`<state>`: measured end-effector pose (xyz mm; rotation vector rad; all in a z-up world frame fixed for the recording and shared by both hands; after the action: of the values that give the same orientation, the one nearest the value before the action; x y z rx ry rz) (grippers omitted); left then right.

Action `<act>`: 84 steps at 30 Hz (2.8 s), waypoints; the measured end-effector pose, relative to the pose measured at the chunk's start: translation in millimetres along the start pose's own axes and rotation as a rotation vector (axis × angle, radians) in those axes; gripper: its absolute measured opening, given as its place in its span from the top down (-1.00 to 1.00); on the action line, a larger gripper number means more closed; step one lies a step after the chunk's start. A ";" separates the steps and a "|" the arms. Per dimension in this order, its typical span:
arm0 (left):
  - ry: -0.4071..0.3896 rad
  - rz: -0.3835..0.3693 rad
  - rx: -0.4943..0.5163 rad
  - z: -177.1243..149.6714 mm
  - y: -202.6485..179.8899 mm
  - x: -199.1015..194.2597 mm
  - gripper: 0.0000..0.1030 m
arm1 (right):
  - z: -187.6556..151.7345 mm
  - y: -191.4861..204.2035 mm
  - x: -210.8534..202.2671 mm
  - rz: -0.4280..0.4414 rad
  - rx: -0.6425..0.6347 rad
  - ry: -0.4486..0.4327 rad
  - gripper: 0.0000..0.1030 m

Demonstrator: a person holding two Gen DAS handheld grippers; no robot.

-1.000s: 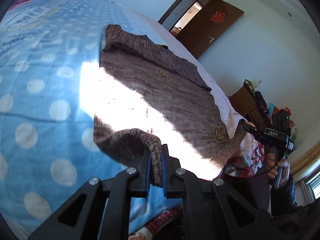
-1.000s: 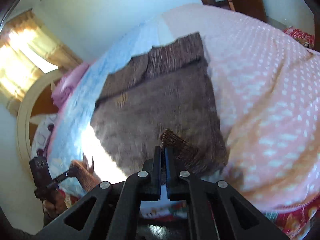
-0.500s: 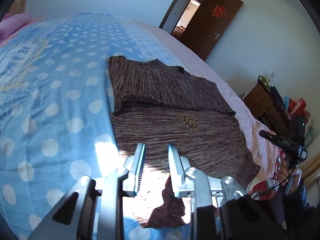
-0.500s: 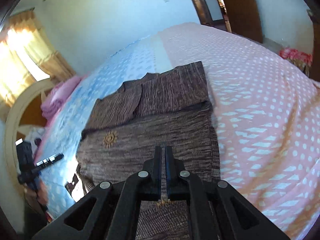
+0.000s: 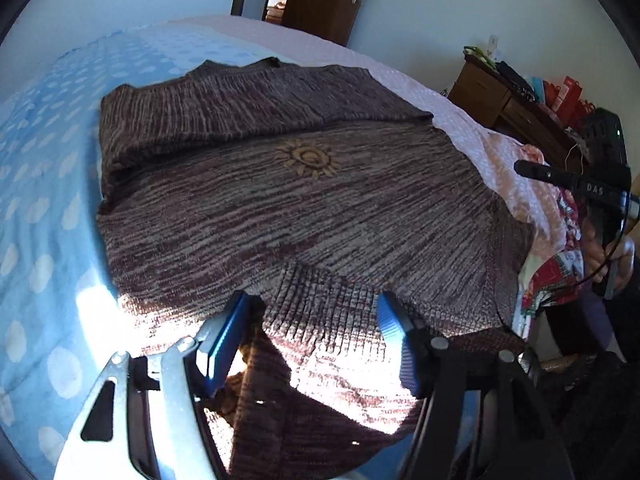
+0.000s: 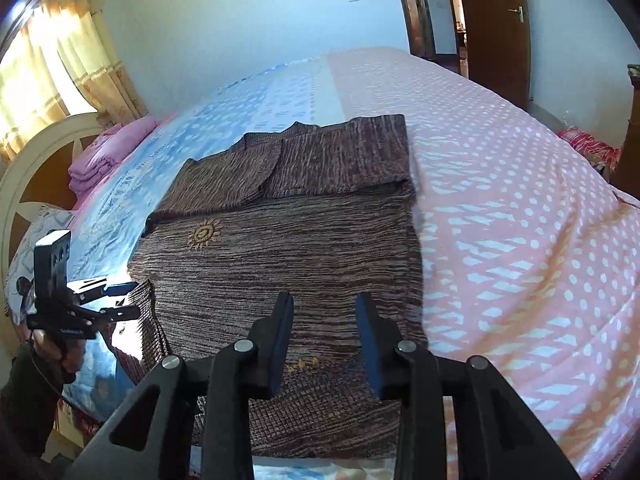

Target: Fold small clothes

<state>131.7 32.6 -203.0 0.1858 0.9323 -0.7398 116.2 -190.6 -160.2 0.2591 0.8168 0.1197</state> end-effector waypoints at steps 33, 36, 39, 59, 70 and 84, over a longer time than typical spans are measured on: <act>-0.050 -0.042 -0.076 -8.1 -11.3 1.6 0.80 | -68.7 -17.2 38.7 -0.063 -0.282 0.276 0.39; -0.056 -0.039 -0.106 -8.6 -10.3 -3.4 0.82 | -68.0 -14.1 33.0 -0.061 -0.278 0.273 0.80; -0.095 -0.034 -0.153 -2.7 -4.7 -16.3 0.82 | -56.1 -7.3 18.1 -0.049 -0.268 0.216 0.82; -0.360 0.100 -0.382 85.9 76.5 -72.1 0.82 | 87.3 -9.9 -24.4 -0.099 -0.095 -0.165 0.93; -0.373 0.138 -0.408 122.1 103.7 -56.3 0.82 | 128.5 -15.9 4.9 -0.172 -0.139 -0.191 0.93; -0.391 0.196 -0.466 190.6 167.6 -16.7 0.82 | 231.0 -30.9 89.3 -0.234 -0.169 -0.230 0.93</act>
<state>360.5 79.7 -102.5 -0.2678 0.6767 -0.3439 346.5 -244.1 -80.2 0.0157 0.5989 -0.0605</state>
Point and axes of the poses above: each gripper's, at about its wrist camera, not at the fingertips, and x roughly the way its jaws point, y to its left, z to its top, the point moved 9 cm from there along x, roughly the way its jaws point, and after that the axes turned 3 degrees about z, right-handed, at the moved point
